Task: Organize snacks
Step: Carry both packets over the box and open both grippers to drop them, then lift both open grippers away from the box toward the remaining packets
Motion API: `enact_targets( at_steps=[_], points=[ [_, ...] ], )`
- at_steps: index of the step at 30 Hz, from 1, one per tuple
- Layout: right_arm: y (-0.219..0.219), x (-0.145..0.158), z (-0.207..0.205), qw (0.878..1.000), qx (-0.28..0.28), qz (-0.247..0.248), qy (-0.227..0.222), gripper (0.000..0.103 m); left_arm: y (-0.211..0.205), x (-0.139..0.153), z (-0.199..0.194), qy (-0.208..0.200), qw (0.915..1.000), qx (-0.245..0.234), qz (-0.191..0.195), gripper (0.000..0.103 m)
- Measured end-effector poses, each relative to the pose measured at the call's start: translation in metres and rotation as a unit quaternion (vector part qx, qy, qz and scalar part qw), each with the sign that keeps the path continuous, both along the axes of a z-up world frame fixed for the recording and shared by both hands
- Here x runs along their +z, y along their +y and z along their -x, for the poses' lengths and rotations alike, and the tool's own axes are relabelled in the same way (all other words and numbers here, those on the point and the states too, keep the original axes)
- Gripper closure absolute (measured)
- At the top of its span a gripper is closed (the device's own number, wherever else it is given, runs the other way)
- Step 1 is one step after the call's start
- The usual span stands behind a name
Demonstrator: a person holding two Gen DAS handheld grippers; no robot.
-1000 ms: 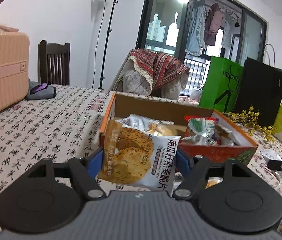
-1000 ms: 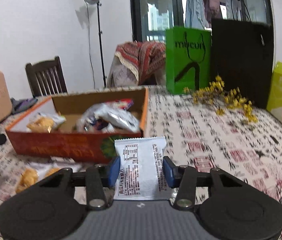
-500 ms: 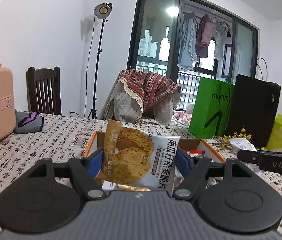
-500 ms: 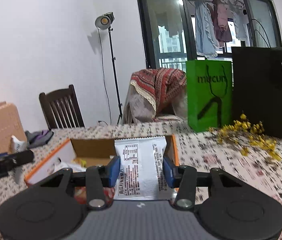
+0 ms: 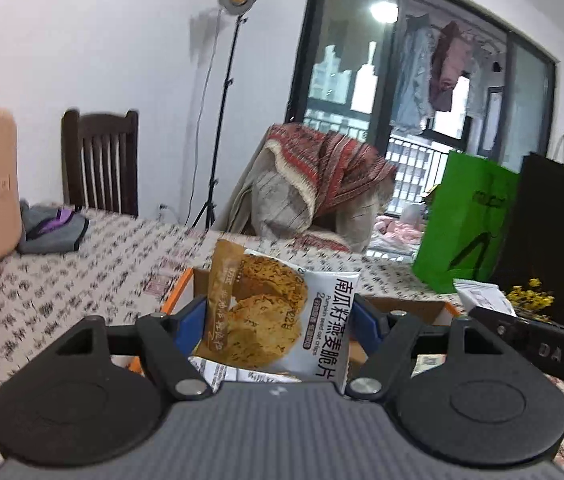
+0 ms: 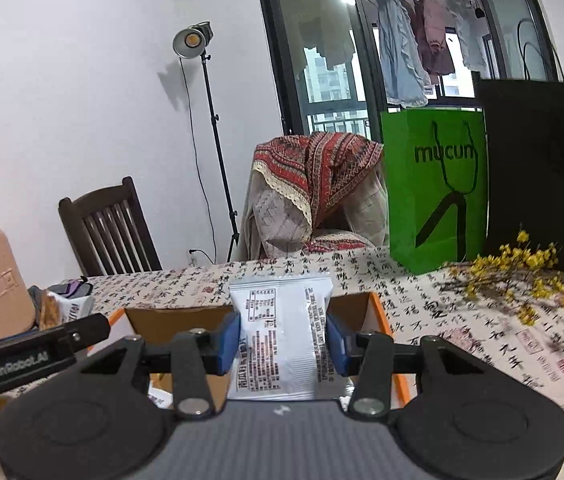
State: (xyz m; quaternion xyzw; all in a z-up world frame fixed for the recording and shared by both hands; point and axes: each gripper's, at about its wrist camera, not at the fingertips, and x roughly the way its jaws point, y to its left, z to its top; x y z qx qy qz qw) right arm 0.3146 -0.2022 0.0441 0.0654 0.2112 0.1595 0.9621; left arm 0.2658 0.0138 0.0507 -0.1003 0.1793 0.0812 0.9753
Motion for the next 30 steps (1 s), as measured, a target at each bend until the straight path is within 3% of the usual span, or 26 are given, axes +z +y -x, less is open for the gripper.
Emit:
enact_targets(
  at_steps=[5, 16, 19, 20, 21, 22, 23, 30],
  points=[
    [0.000, -0.026, -0.006, 1.000, 0.009, -0.001, 0.003, 0.058, 0.008, -0.027, -0.016, 0.025, 0.9997, 0.000, 0.000, 0.028],
    [0.001, -0.035, -0.007, 1.000, 0.005, 0.013, 0.005, 0.057, 0.003, -0.033, -0.011, 0.010, 0.9996, -0.007, -0.025, 0.024],
    [0.000, -0.035, -0.007, 1.000, 0.007, 0.013, 0.008, 0.047, 0.005, -0.031, -0.005, -0.006, 0.9999, -0.005, -0.014, 0.014],
    [0.000, -0.036, -0.007, 1.000, 0.007, 0.011, 0.010, 0.033, 0.006, -0.030, -0.004, -0.009, 0.9999, -0.005, -0.009, 0.004],
    [-0.001, -0.036, -0.007, 1.000, 0.009, 0.008, 0.010, 0.026, 0.007, -0.029, -0.003, -0.014, 0.9999, -0.004, -0.002, 0.000],
    [-0.002, -0.035, -0.006, 1.000, 0.009, 0.005, 0.008, 0.011, 0.009, -0.029, -0.001, -0.021, 0.9998, 0.000, 0.004, 0.000],
    [-0.003, -0.034, -0.005, 1.000, 0.010, 0.002, 0.005, 0.004, 0.010, -0.028, 0.000, -0.022, 0.9997, 0.001, 0.007, 0.000],
    [-0.004, -0.033, -0.003, 1.000, 0.006, 0.002, 0.000, 0.000, 0.012, -0.025, 0.001, -0.019, 0.9998, 0.008, 0.009, 0.000]
  ],
)
